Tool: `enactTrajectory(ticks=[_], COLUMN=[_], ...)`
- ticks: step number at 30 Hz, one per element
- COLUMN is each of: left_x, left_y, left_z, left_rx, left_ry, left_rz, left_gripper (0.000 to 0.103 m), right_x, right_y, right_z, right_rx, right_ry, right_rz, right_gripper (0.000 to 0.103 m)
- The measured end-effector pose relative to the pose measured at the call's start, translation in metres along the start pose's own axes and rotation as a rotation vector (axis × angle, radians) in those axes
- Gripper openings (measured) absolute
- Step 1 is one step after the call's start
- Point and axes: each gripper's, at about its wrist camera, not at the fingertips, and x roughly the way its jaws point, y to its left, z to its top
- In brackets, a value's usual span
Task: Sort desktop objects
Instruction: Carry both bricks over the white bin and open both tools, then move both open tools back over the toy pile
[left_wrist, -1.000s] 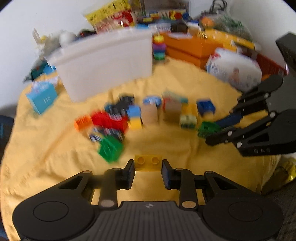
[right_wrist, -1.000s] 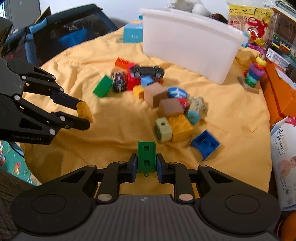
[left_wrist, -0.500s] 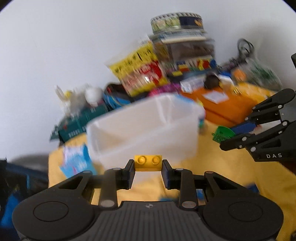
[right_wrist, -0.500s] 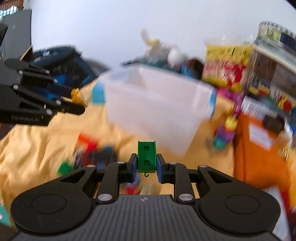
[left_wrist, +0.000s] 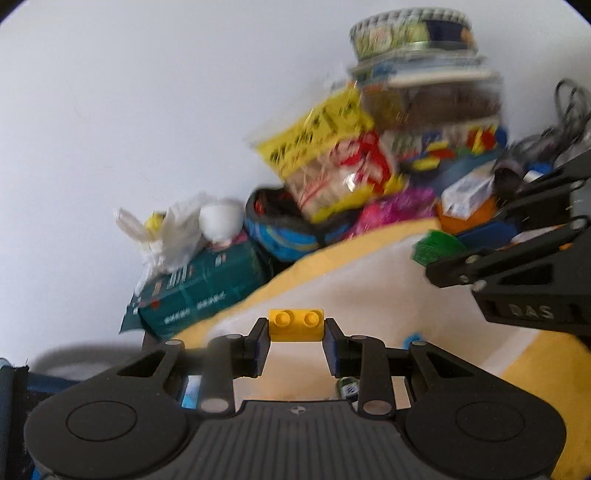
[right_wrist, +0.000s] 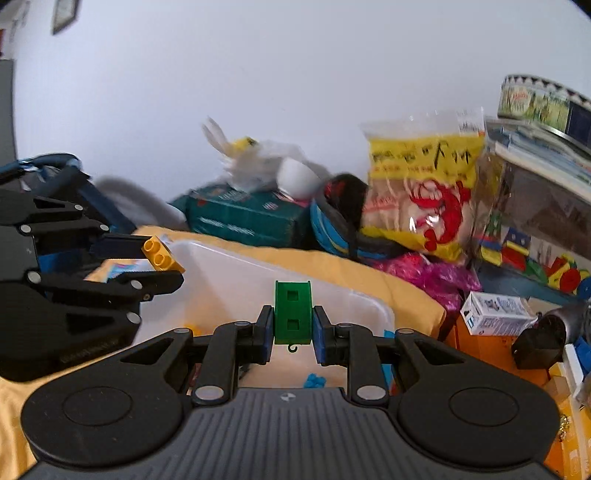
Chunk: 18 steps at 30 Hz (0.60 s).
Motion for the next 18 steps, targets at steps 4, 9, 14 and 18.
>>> enactTrajectory(ticks=[4,9,14,18], left_x=[-0.016,-0.067,-0.102,-0.115], left_y=[0.009,0.008,-0.009,-0.030], left_z=[-0.010,-0.037,-0.083,-0.122], left_rx=[-0.085,-0.097,-0.068,-0.079], left_ry=[-0.006,-0.069,0.011,0.112], left_rz=[-0.014,-0.044,-0.115,-0.182], left_gripper=[0.053,0.065,0.068,0.068], right_x=[0.002,-0.032,-0.068,-0.090], right_y=[-0.006,-0.013,-0.016,-0.004], right_z=[-0.009,-0.025,-0.054,-0.090], right_rx=[-0.009,-0.020,-0.023,-0.031], right_ry=[0.002,-0.051,-0.048,0.038], right_rz=[-0.007,0.028,0.083,0.137], right_gripper=[0.043,0.044,0.047,0.047])
